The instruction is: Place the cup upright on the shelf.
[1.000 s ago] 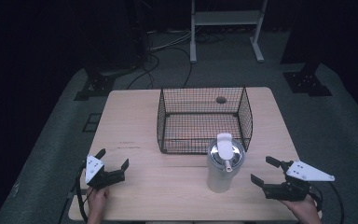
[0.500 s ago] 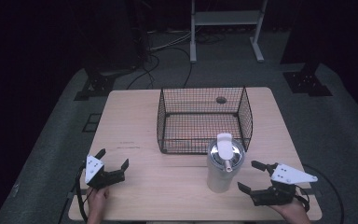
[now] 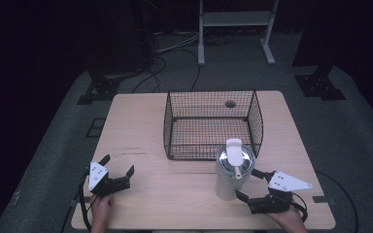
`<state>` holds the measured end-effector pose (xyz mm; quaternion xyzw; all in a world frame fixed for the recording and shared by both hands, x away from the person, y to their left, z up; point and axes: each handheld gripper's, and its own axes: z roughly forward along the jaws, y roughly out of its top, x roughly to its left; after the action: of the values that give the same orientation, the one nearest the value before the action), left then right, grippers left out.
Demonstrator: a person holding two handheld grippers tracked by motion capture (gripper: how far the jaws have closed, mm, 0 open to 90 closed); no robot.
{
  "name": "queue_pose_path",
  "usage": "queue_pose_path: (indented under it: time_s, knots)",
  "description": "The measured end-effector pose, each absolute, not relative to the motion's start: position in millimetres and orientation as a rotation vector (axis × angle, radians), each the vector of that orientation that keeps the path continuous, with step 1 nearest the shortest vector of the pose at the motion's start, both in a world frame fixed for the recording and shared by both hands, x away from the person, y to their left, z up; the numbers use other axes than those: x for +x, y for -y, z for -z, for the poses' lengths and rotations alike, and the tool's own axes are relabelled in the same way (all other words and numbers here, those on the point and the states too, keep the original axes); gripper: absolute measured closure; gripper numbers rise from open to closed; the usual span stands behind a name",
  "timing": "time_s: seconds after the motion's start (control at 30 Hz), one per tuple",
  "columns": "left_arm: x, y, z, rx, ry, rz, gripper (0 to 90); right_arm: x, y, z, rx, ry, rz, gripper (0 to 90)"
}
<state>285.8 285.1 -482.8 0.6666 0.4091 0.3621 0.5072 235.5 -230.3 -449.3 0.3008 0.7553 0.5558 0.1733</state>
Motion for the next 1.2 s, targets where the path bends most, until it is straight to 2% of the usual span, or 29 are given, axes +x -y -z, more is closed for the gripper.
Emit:
queue_pose_path:
  time_s: [0.53, 1.2]
  knots:
    - [285.8, -285.0, 482.8, 1.607, -0.984, -0.873, 0.0, 248.7, 200.7, 467.3, 0.851, -2.03, -1.616, 8.5]
    - [285.8, -285.1, 482.8, 1.606, -0.983, -0.872, 0.0, 256.4, 188.3, 470.8, 0.85, -1.963, -1.662, 8.8]
